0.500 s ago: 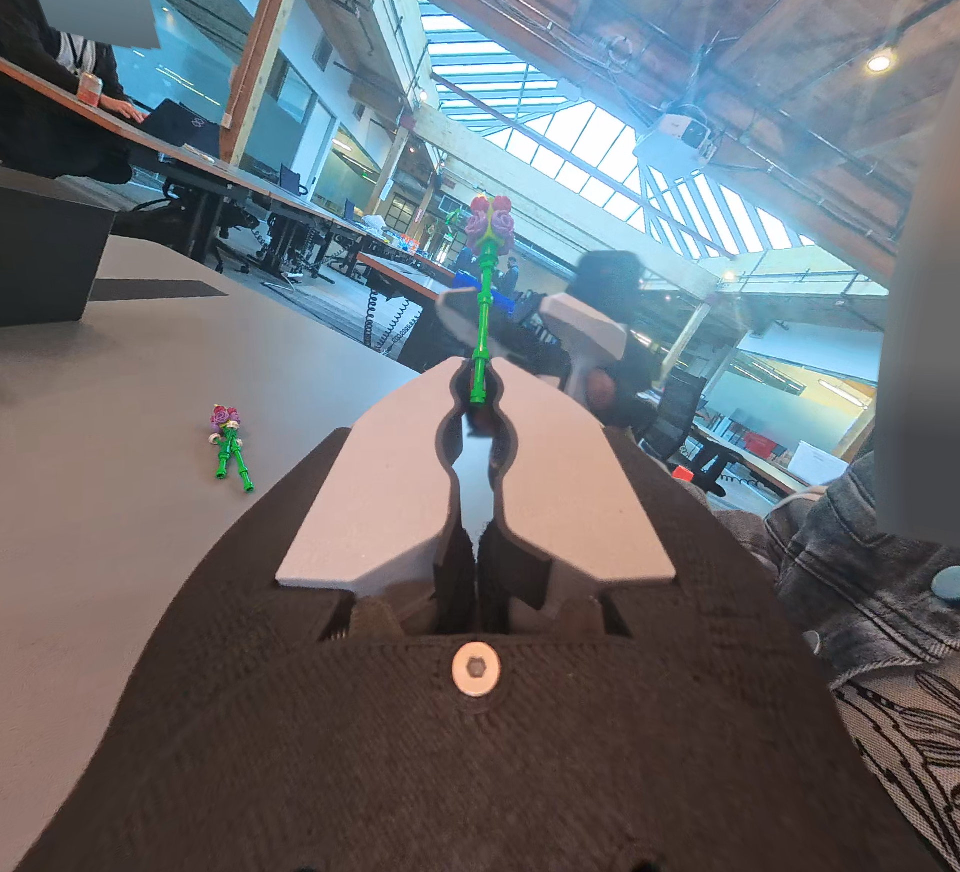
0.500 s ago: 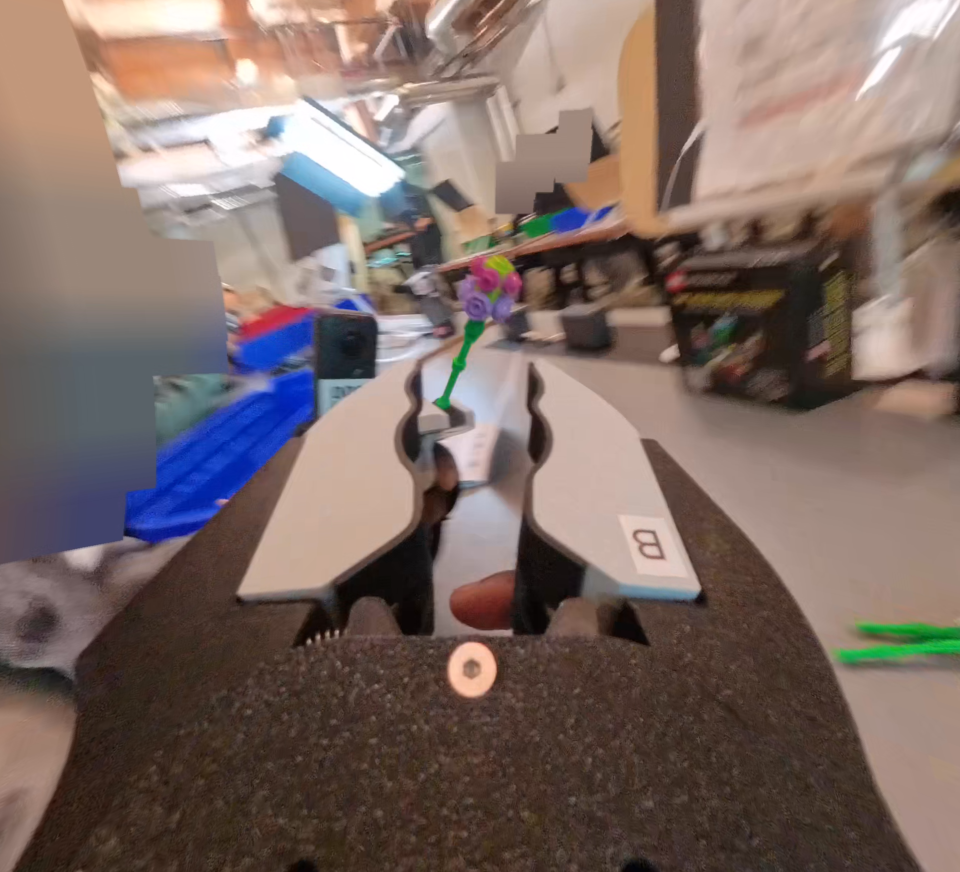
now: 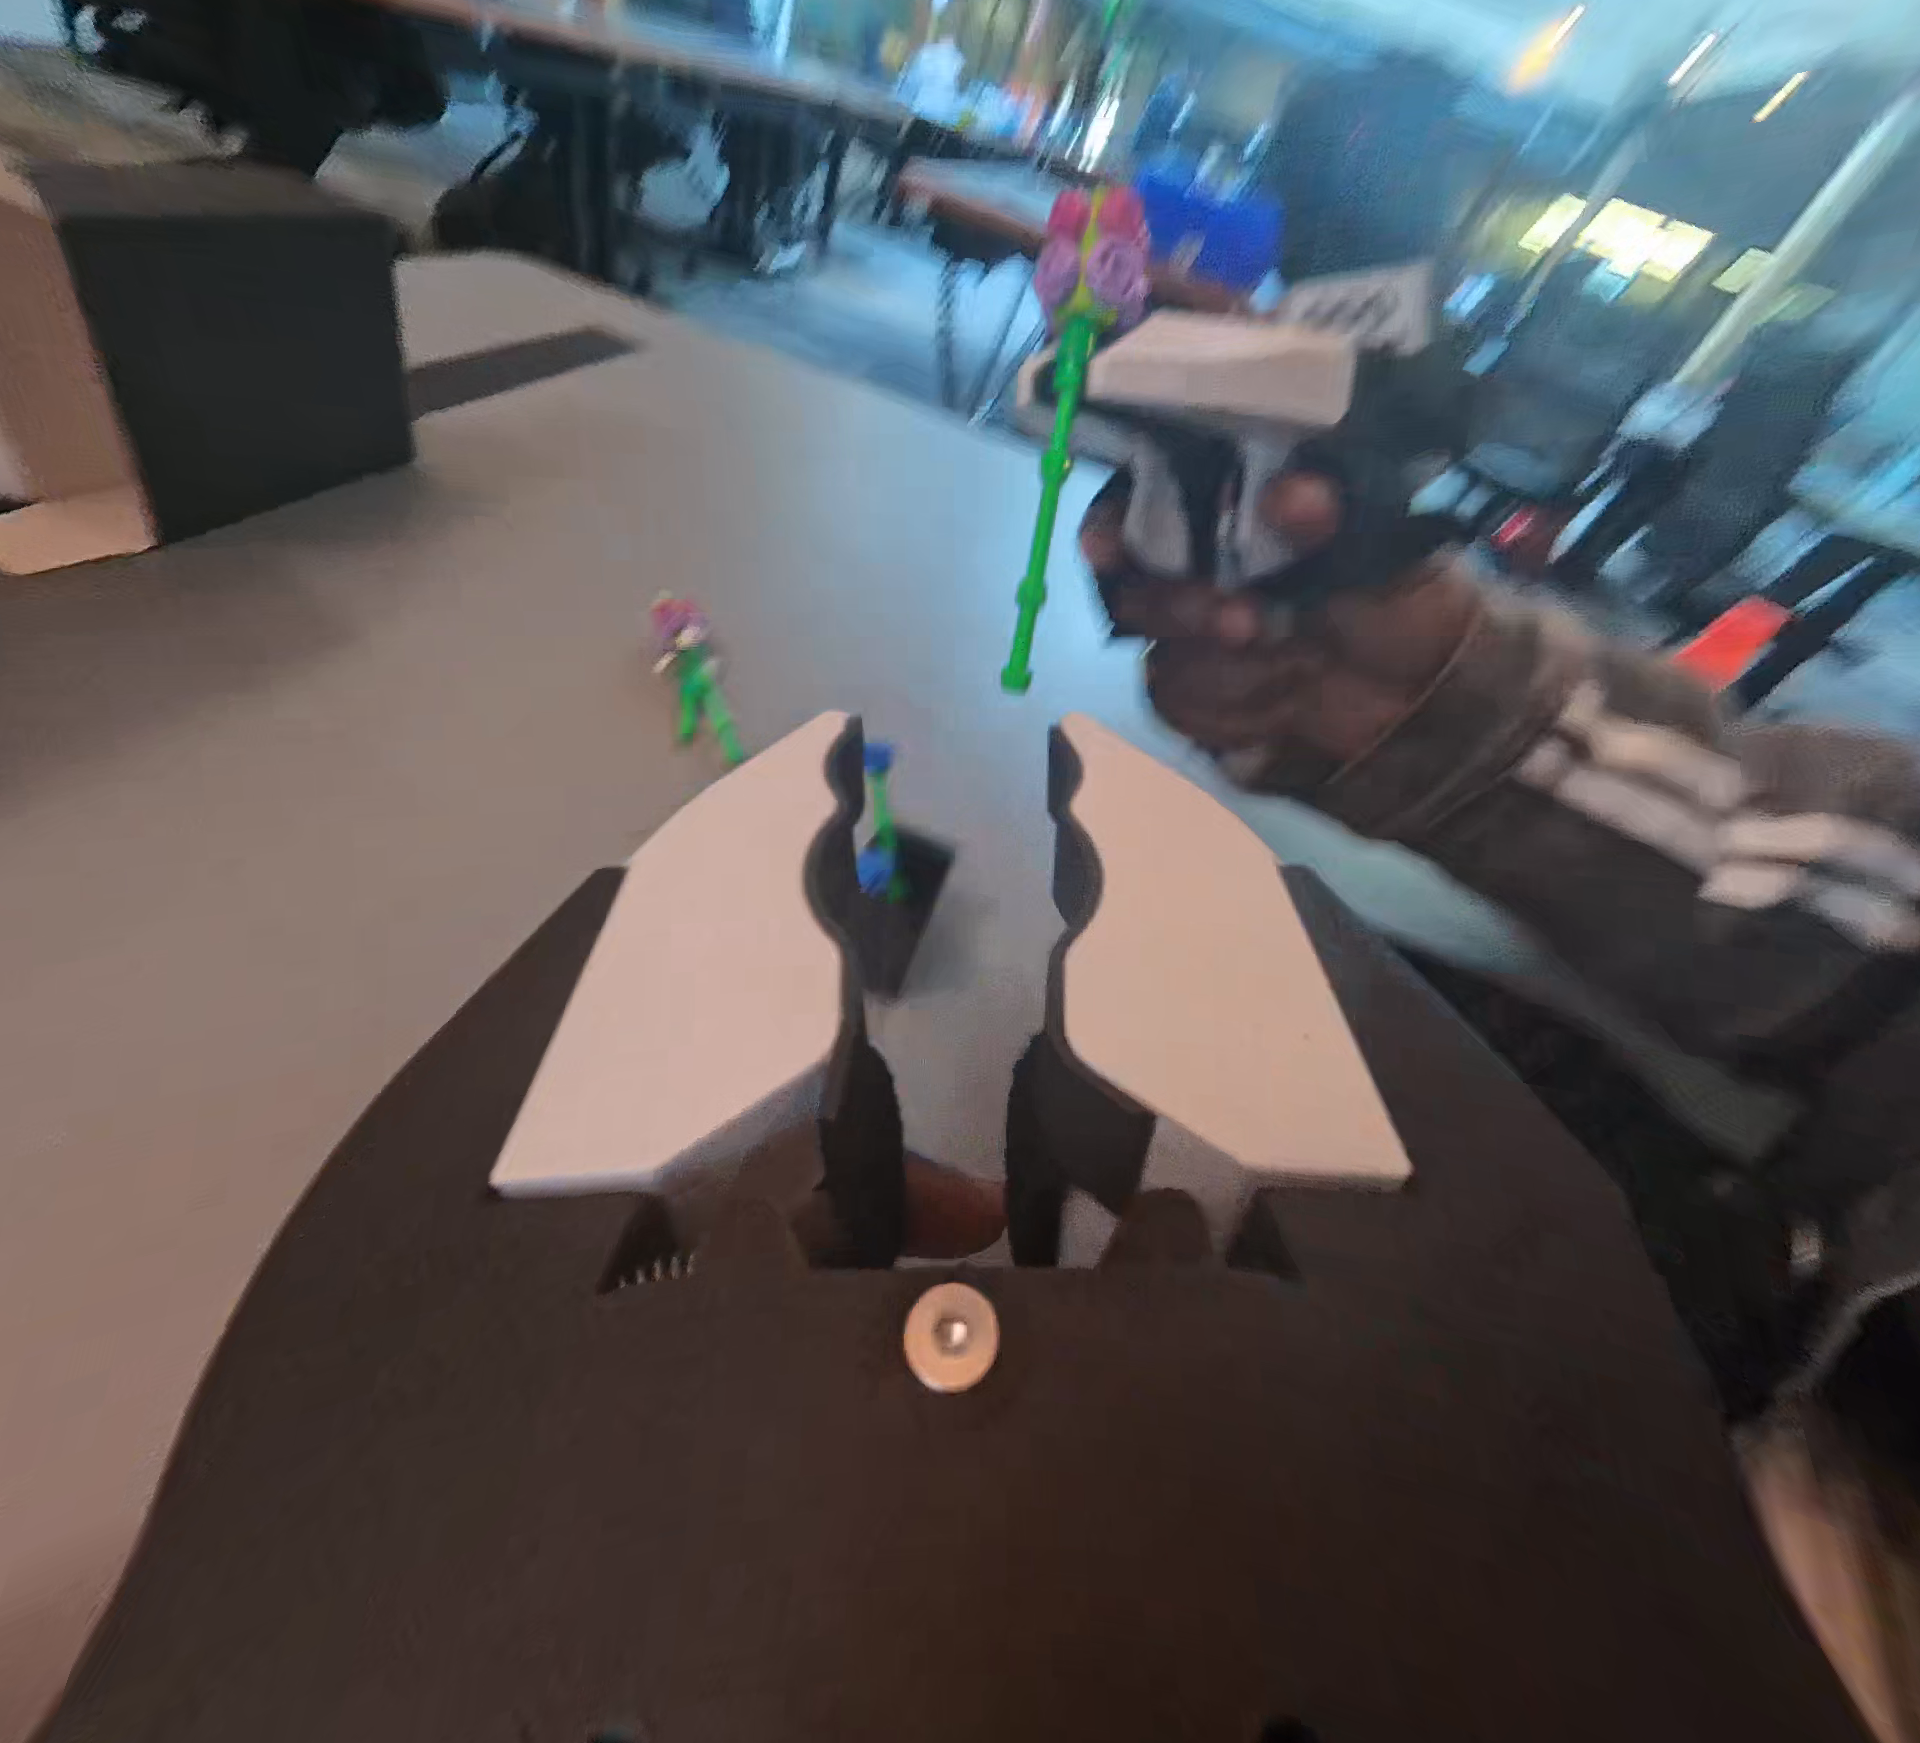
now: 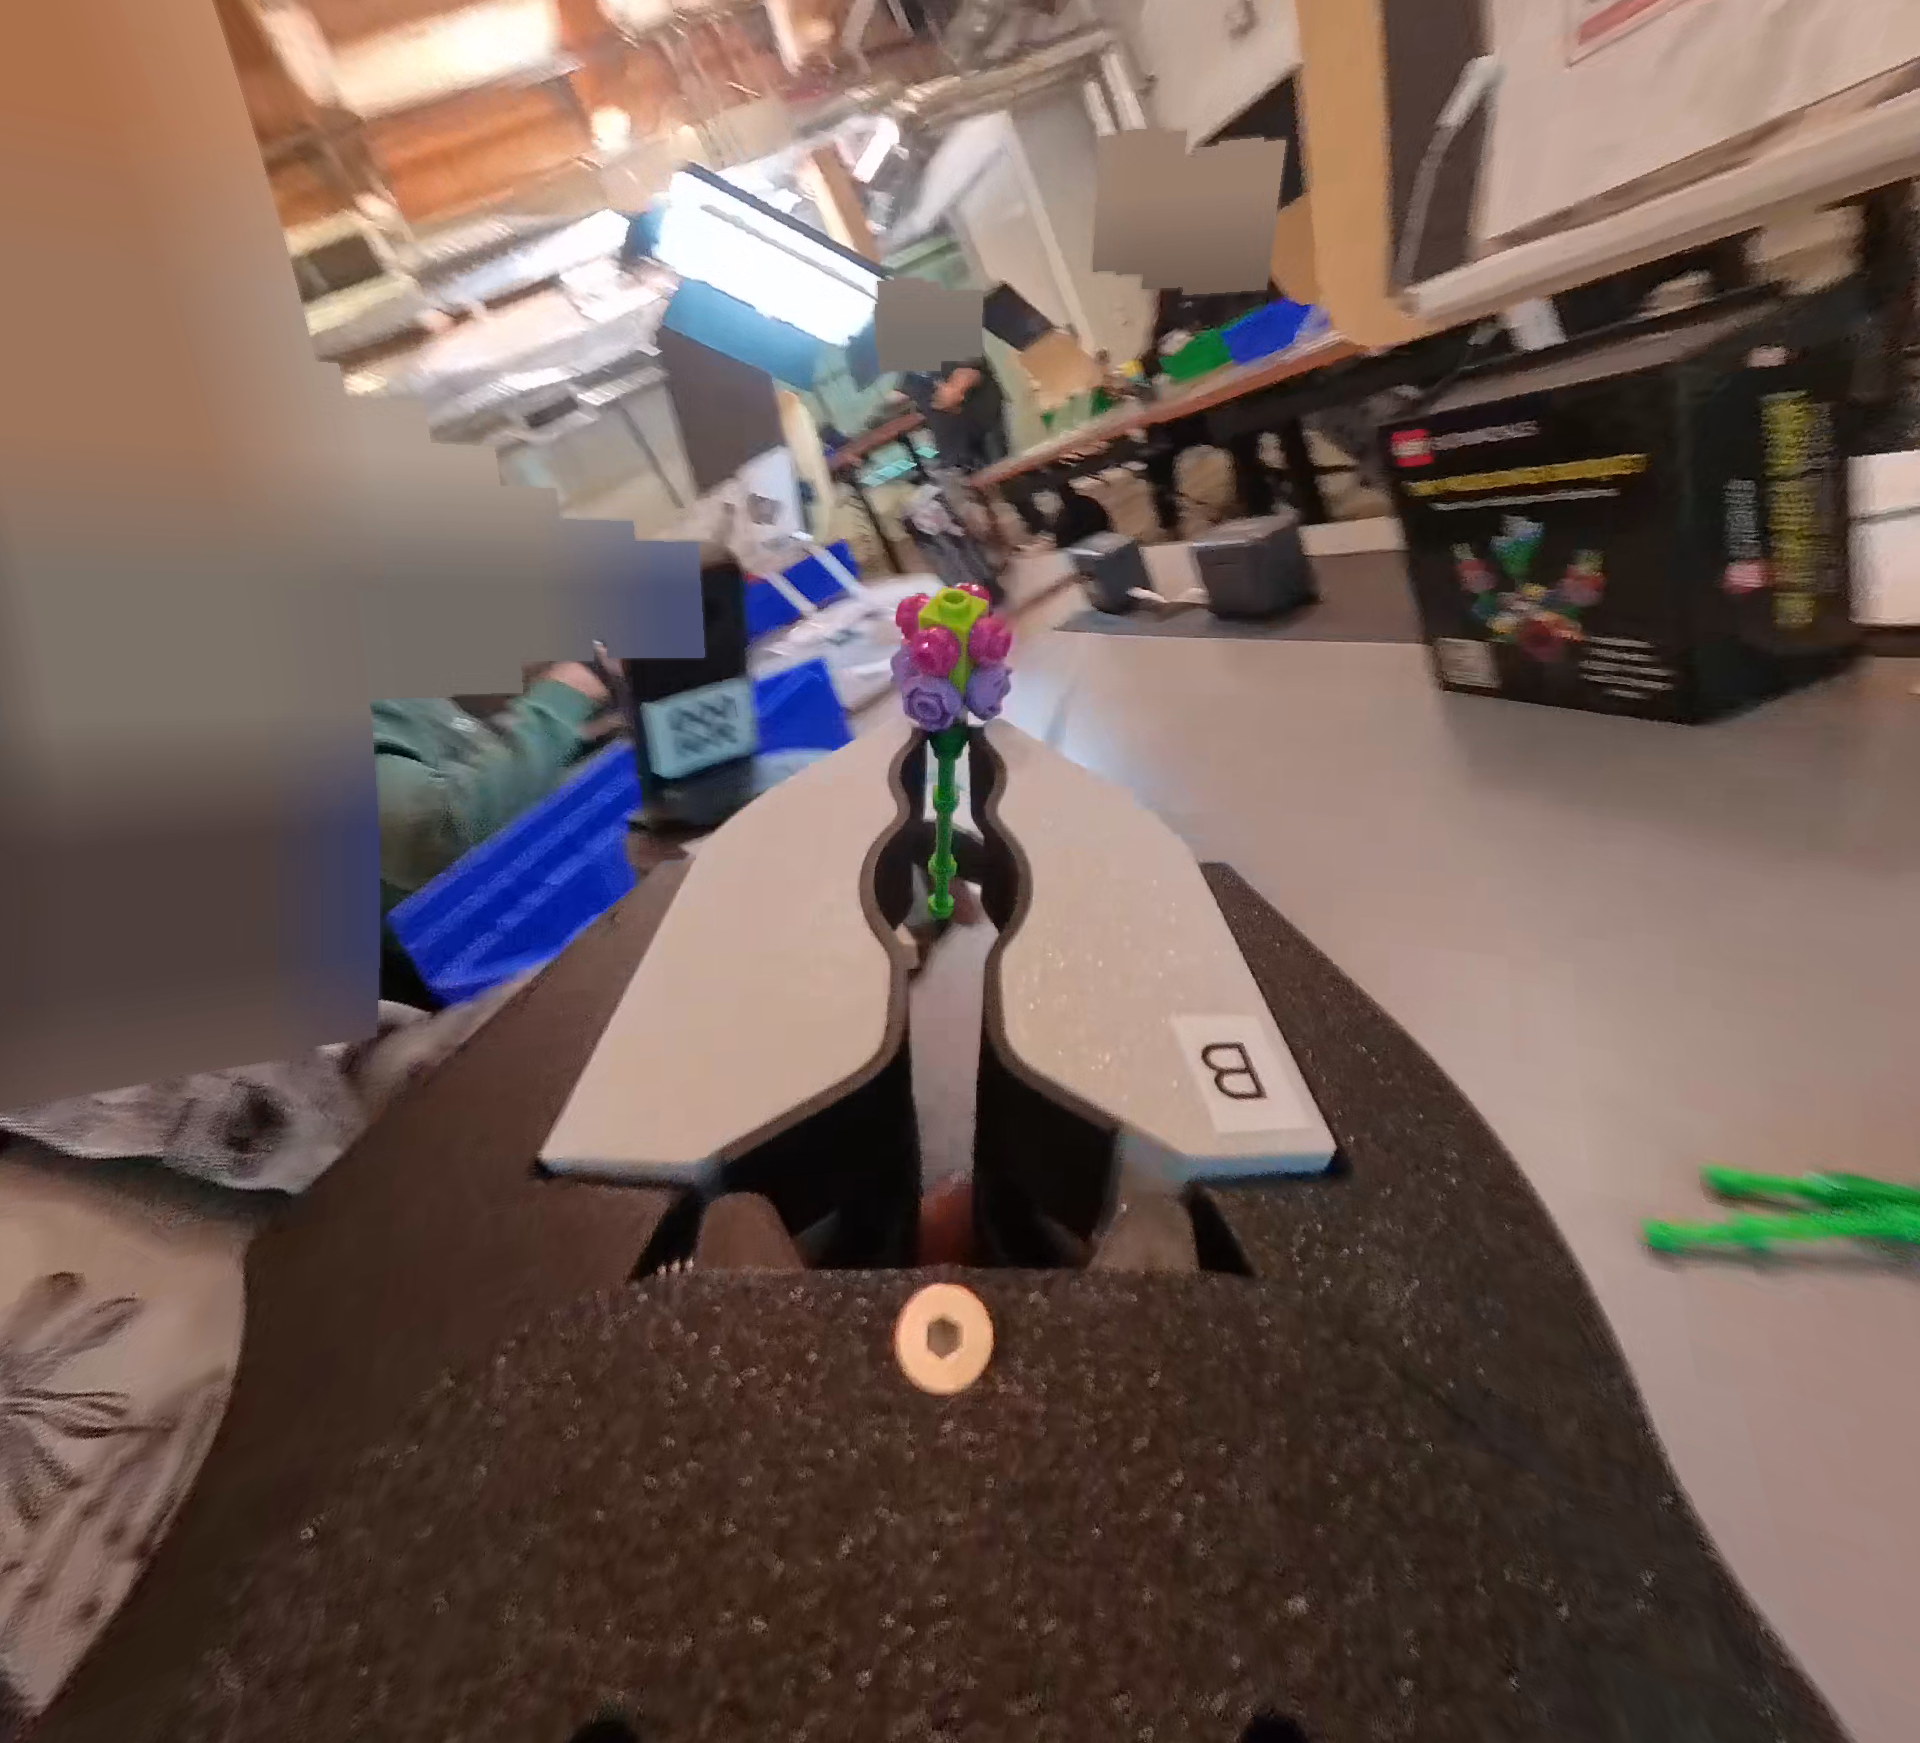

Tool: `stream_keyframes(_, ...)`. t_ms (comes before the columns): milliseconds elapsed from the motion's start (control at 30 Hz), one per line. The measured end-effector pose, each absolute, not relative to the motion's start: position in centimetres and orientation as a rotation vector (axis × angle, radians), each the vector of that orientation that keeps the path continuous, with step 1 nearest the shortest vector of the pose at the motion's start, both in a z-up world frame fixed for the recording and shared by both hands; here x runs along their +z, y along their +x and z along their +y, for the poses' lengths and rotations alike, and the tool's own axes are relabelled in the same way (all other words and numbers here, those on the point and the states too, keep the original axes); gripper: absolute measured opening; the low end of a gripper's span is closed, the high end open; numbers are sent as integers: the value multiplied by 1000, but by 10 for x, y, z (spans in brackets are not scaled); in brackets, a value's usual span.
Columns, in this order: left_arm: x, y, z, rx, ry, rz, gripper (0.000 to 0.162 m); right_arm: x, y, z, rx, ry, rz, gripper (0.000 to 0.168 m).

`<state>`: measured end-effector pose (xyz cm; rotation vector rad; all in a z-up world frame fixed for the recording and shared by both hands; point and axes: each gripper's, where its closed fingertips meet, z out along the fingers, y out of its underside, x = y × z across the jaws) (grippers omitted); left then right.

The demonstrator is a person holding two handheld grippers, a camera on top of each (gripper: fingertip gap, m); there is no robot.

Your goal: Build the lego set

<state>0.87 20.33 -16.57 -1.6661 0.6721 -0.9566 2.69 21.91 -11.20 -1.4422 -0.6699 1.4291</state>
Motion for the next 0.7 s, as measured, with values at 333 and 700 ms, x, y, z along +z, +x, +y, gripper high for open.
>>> stream_keyframes(333,-222,20,198,-746,-1918,915,44,-185,41,230,953,-1691,-783,7)
stream_keyframes(700,-228,20,196,-797,-1955,908,44,-211,24,217,705,-1605,-1090,7)
